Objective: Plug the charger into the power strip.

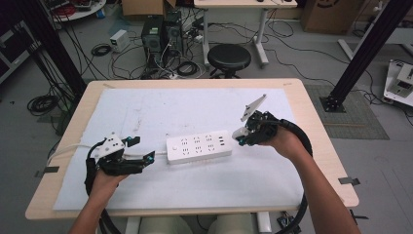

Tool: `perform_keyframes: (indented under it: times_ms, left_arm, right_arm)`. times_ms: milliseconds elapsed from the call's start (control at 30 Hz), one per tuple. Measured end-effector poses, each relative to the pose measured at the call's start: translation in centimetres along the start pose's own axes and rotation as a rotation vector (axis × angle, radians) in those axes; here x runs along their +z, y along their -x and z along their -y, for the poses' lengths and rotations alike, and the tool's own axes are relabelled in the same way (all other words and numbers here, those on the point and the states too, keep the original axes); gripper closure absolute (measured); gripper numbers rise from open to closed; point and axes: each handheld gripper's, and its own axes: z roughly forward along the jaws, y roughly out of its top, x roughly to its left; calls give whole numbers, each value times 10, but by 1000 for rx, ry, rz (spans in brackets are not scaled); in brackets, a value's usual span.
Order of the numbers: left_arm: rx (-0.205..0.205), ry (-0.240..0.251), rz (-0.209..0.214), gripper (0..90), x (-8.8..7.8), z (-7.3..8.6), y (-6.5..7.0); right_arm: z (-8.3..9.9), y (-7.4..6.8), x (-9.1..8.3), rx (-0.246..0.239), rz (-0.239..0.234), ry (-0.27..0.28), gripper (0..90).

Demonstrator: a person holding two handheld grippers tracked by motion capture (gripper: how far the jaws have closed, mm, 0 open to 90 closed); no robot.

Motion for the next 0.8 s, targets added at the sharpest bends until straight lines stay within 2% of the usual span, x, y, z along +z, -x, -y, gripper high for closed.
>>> perform_keyframes:
  times_ms: [100, 133, 333, 433, 533, 667, 800]
  left_arm:
    - [2, 0, 0, 205, 1, 1, -1]
    - [-7, 1, 4, 205, 2, 2, -1]
    - [-17, 3, 0, 205, 1, 4, -4]
    - [-15, 0, -1, 205, 1, 5, -5]
    - [-22, 3, -1, 205, 0, 5, -6]
    - [-24, 4, 0, 205, -1, 5, -7]
    - [-25, 6, -3, 205, -1, 6, -8]
  right_arm:
    - [-5, 2, 3, -15, -13, 1, 631]
    - [-12, 3, 7, -37, -20, -16, 631]
    - [-28, 6, 16, -104, -44, -33, 631]
    - [-37, 7, 20, -139, -55, -65, 631]
    - [-41, 8, 24, -158, -80, -81, 631]
    - [-44, 7, 30, -173, -89, -119, 631]
    - [-47, 6, 32, -180, -106, -116, 631]
